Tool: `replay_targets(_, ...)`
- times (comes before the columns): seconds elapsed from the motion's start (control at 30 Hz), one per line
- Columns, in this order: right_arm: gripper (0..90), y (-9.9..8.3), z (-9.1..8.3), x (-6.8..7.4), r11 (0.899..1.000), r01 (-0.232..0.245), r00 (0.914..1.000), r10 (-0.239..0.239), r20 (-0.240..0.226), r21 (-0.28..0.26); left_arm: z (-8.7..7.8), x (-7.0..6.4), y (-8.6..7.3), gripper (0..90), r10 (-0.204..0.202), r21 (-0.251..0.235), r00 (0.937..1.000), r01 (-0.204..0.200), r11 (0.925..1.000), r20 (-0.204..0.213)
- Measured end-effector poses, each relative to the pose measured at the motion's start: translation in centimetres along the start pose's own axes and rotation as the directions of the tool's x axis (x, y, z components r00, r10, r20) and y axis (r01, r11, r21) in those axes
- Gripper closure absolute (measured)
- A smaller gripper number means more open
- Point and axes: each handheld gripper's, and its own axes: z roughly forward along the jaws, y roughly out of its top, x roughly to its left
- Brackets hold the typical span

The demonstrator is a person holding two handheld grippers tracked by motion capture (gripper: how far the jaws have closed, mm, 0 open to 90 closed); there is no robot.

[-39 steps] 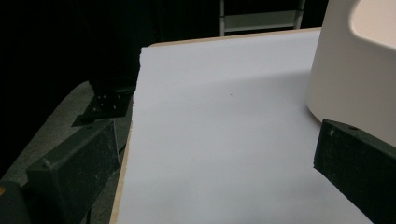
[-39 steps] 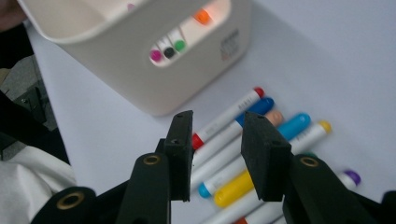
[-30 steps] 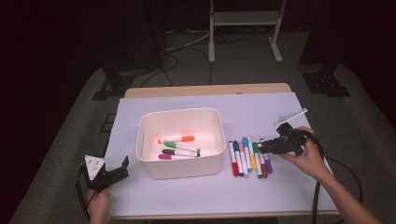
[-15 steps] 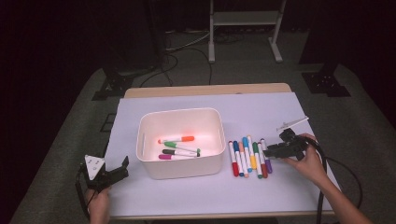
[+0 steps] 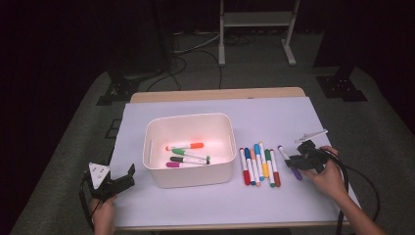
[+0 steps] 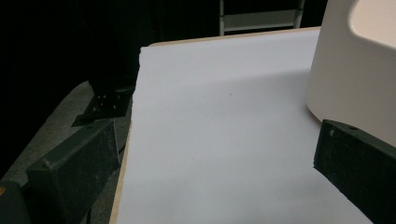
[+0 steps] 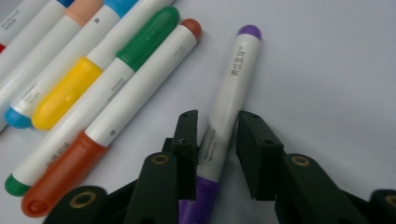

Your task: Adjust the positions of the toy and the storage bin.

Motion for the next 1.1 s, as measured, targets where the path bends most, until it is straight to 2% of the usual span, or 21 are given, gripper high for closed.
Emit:
replay_targets(0.13, 75.0, -0.2, -0.1, -0.1, 1.000, 0.003, 0.9997, -0.003, 0.023, -0.008, 0.0, 0.0, 0.0, 0.0, -0.003, 0.001, 1.0000, 0.003, 1.0000, -0.001)
replay_targets(0.27, 75.6, -0.2, -0.1, -0.3, 1.000, -0.017, 0.9998, 0.017, 0.009, -0.008, 0.0, 0.0, 0.0, 0.0, -0.003, 0.001, 1.0000, 0.003, 1.0000, -0.001)
replay_targets(0.43, 75.7, -0.1, -1.1, -0.3, 0.999, -0.041, 0.9976, 0.039, -0.058, -0.029, 0.1, 0.0, 0.0, 0.0, -0.001, 0.006, 1.0000, 0.001, 1.0000, -0.002)
replay_targets(0.6, 75.7, 0.6, -2.9, 0.5, 0.998, -0.031, 0.9899, 0.022, -0.140, -0.060, 0.1, 0.0, 0.0, 0.0, -0.002, 0.006, 1.0000, 0.002, 1.0000, -0.002)
replay_targets(0.67, 75.6, 1.1, -3.6, 1.3, 0.998, -0.010, 0.9837, -0.001, -0.180, -0.064, 0.1, 0.0, 0.0, 0.0, -0.001, 0.006, 1.0000, 0.001, 1.0000, -0.002)
replay_targets(0.73, 75.7, 1.5, -4.2, 2.0, 0.997, 0.014, 0.9801, -0.029, -0.197, -0.075, 0.1, 0.0, 0.0, 0.0, -0.001, 0.006, 1.0000, 0.001, 1.0000, -0.001)
replay_targets(0.8, 75.6, 2.2, -5.0, 3.0, 0.995, 0.040, 0.9702, -0.061, -0.234, -0.093, 0.1, 0.0, 0.0, 0.0, -0.001, 0.007, 1.0000, 0.001, 1.0000, -0.002)
replay_targets(0.9, 75.6, 3.3, -5.9, 4.2, 0.991, 0.072, 0.9591, -0.101, -0.265, -0.117, 0.1, 0.0, 0.0, 0.0, -0.002, 0.005, 1.0000, 0.002, 1.0000, -0.001)
replay_targets(0.97, 75.6, 4.1, -6.7, 5.0, 0.988, 0.087, 0.9478, -0.123, -0.294, -0.131, 0.1, 0.0, 0.0, 0.0, -0.003, 0.003, 1.0000, 0.003, 1.0000, 0.000)
replay_targets(1.1, 75.6, 5.8, -7.8, 6.6, 0.979, 0.136, 0.9345, -0.179, -0.308, -0.155, 0.1, 0.0, 0.0, 0.0, -0.004, 0.003, 1.0000, 0.004, 1.0000, 0.002)
